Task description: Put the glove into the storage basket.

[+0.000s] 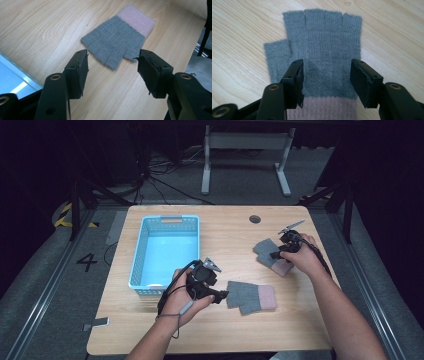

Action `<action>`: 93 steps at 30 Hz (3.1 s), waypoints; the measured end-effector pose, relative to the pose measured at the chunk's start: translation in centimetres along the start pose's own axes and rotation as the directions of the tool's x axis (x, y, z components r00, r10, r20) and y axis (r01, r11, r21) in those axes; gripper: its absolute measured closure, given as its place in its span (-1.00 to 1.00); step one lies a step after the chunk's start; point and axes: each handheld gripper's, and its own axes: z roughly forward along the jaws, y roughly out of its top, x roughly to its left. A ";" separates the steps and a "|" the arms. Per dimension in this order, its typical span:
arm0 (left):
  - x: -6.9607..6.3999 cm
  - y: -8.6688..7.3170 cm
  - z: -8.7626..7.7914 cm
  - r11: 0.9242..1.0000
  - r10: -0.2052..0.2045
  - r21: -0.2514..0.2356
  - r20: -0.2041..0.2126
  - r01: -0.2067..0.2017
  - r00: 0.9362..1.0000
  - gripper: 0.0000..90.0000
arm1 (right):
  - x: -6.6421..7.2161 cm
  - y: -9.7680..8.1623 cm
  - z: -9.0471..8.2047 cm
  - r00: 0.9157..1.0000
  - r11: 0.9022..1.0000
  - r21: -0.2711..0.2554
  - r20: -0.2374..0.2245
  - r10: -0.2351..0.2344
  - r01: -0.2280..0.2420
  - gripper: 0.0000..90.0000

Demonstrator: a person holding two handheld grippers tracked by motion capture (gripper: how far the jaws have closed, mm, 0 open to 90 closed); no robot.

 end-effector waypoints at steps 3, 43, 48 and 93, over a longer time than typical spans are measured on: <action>0.0 0.0 0.0 1.000 0.001 0.000 -0.002 -0.001 1.000 -0.05 | -0.1 0.0 0.4 1.000 1.000 0.015 -0.004 -0.002 0.002 0.05; -0.1 0.0 -0.2 1.000 -0.002 -0.008 0.011 0.002 1.000 -0.05 | 2.8 -0.2 -7.5 0.990 0.991 -0.134 -0.137 -0.036 0.017 0.87; -0.2 0.0 -0.3 1.000 -0.006 -0.012 0.012 0.006 1.000 -0.05 | 3.9 -0.4 -8.3 0.985 0.988 -0.143 -0.158 -0.072 0.050 0.87; 0.1 -0.4 0.4 1.000 0.002 -0.014 -0.013 -0.003 1.000 0.06 | 12.6 -3.1 -6.9 0.865 0.928 -0.112 -0.337 -0.371 0.354 0.86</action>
